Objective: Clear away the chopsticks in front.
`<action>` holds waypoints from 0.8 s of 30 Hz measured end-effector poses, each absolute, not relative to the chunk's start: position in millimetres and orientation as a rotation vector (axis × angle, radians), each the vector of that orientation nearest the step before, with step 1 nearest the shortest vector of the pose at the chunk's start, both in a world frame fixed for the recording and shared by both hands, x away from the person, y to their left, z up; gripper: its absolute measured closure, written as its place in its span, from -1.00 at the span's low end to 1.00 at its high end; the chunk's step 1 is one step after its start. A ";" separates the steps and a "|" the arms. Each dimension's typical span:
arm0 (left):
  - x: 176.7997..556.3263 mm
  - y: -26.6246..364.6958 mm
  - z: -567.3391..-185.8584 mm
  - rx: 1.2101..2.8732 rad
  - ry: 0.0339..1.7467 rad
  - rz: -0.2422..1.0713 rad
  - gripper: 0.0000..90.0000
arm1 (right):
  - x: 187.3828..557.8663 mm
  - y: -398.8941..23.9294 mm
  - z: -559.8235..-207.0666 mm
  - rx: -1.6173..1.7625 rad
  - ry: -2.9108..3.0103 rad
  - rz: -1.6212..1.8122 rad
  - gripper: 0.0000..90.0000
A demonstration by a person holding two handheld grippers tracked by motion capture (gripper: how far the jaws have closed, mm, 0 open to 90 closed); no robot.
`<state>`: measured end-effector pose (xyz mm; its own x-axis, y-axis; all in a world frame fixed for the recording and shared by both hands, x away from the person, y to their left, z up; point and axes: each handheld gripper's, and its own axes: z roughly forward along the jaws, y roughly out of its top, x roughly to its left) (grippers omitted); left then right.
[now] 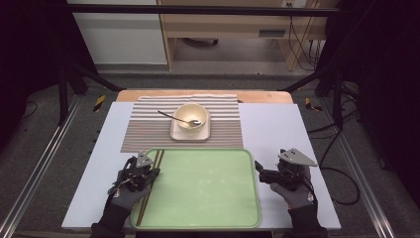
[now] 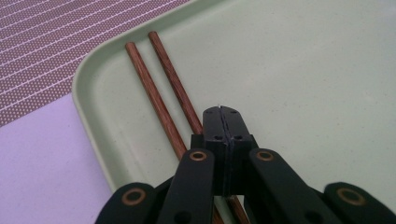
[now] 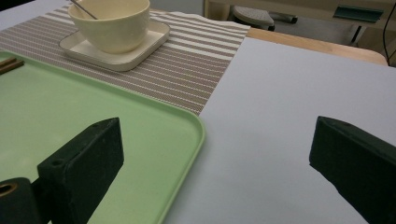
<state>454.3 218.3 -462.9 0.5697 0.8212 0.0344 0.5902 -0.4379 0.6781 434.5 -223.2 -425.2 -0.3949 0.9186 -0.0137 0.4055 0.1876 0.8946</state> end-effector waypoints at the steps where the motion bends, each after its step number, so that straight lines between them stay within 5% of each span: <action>1: 454.0 218.8 -462.8 2.181 1.126 0.486 0.99 | 434.1 -223.1 -424.9 1.243 1.895 1.164 -0.92; 24: 451.6 223.8 -464.9 2.163 1.108 0.495 0.99 | 434.3 -222.6 -425.6 1.246 1.902 1.163 -0.89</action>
<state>451.6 223.8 -464.9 0.5718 0.8195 0.0371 0.5741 -0.4320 0.6956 434.3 -222.6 -425.6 -0.3963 0.9181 -0.0060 0.4135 0.1843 0.8917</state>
